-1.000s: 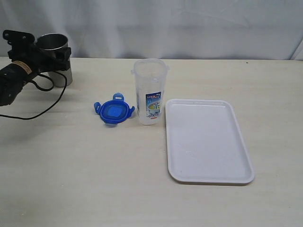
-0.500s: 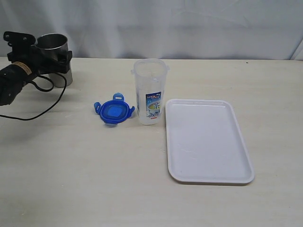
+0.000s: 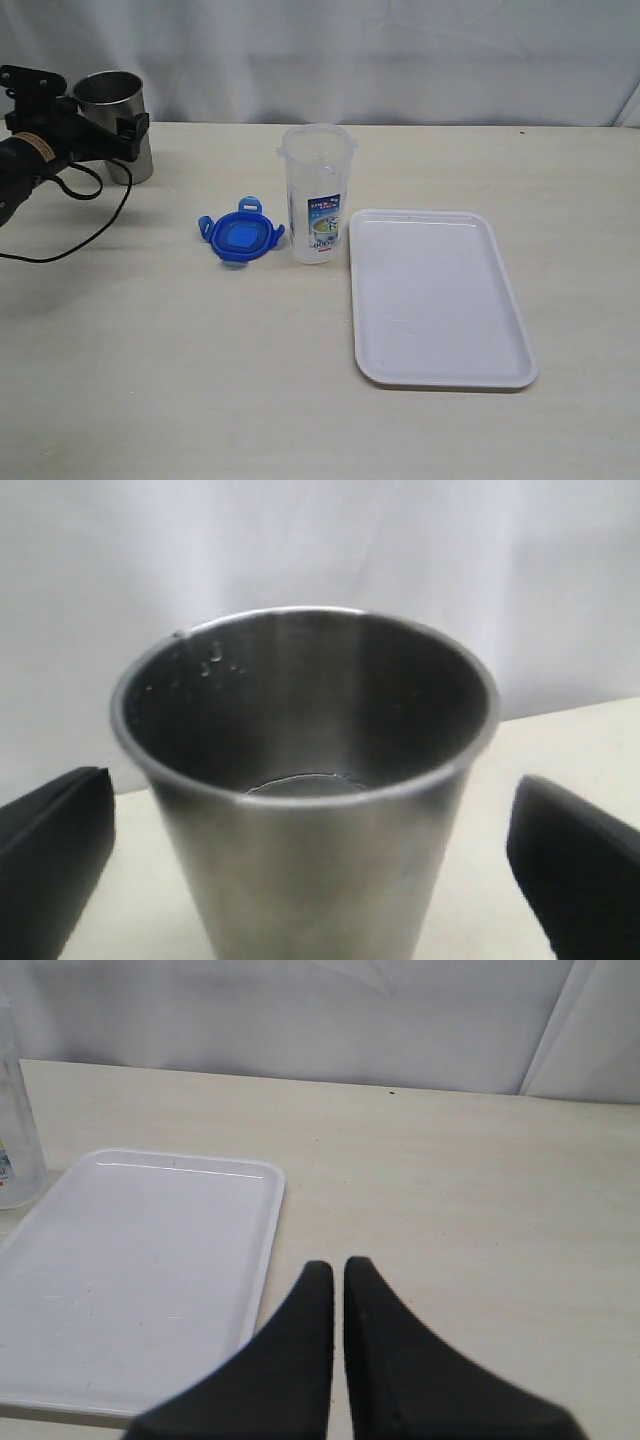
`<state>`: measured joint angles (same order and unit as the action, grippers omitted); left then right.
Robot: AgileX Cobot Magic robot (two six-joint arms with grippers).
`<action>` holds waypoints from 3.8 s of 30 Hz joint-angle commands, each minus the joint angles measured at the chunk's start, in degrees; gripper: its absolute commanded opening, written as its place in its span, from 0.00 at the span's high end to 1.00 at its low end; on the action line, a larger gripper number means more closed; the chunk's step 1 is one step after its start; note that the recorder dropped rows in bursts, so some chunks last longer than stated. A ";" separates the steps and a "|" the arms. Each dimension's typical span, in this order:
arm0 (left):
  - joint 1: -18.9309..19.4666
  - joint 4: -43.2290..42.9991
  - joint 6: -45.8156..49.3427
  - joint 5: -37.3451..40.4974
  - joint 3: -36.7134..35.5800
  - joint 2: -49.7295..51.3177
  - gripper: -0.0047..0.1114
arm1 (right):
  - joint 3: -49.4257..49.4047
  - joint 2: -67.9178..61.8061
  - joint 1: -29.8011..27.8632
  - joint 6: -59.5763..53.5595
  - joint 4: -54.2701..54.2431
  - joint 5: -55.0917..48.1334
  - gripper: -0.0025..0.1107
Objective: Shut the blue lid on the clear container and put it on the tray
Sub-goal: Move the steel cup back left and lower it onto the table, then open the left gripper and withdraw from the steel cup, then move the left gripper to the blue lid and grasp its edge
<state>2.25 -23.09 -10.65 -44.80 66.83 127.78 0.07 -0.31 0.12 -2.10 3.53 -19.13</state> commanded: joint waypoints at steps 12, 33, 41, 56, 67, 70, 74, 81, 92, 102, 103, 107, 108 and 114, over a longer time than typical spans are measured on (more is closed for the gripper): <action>1.33 1.22 0.06 -11.17 -18.63 -7.41 0.06 | -0.07 0.31 0.04 -0.02 -0.10 -0.17 0.94; -0.41 -11.80 -12.89 13.55 -33.75 -45.69 0.06 | -0.07 0.31 0.04 -0.02 -0.10 -0.17 0.94; -9.30 -12.66 -14.92 44.80 -26.67 -49.67 0.06 | -0.07 0.31 0.04 -0.02 -0.10 -0.17 0.94; -23.13 -7.64 -15.12 41.87 -26.67 -40.02 0.22 | -0.07 0.31 0.04 -0.02 -0.10 -0.17 0.94; -22.90 -2.61 -16.93 49.50 -18.70 -28.52 0.51 | -0.07 0.31 0.04 -0.02 -0.10 -0.17 0.94; -22.90 -1.69 -16.82 50.33 -16.42 -25.66 0.51 | -0.07 0.31 0.04 -0.02 -0.10 -0.17 0.94; -22.90 -1.69 -16.47 51.33 -13.58 -21.91 0.51 | -0.07 0.31 0.04 -0.02 -0.10 -0.17 0.94; -22.90 8.67 -8.16 65.71 -5.02 -19.76 0.51 | -0.07 0.31 0.04 -0.02 -0.10 -0.17 0.94; -15.90 62.93 39.16 81.31 1.36 -19.60 0.51 | -0.07 0.31 0.04 -0.02 -0.10 -0.17 0.94; -17.14 63.15 45.41 69.02 1.24 -15.11 0.51 | -0.07 0.31 0.04 -0.02 -0.10 -0.17 0.94; -17.41 63.15 45.41 68.04 1.24 -14.16 0.51 | -0.07 0.31 0.04 -0.02 -0.10 -0.17 0.94; -17.41 63.15 45.51 64.27 1.34 -10.50 0.54 | -0.07 0.31 0.04 -0.02 -0.10 -0.17 0.94; -17.41 63.04 45.51 62.88 1.34 -10.18 0.59 | -0.07 0.31 0.04 -0.02 -0.10 -0.17 0.94; -17.63 63.50 46.65 60.92 1.34 -9.54 0.57 | -0.07 0.31 0.04 -0.02 -0.10 -0.17 0.94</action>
<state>-14.93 39.46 35.39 17.14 67.69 117.84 0.07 -0.31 0.12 -2.10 3.53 -19.13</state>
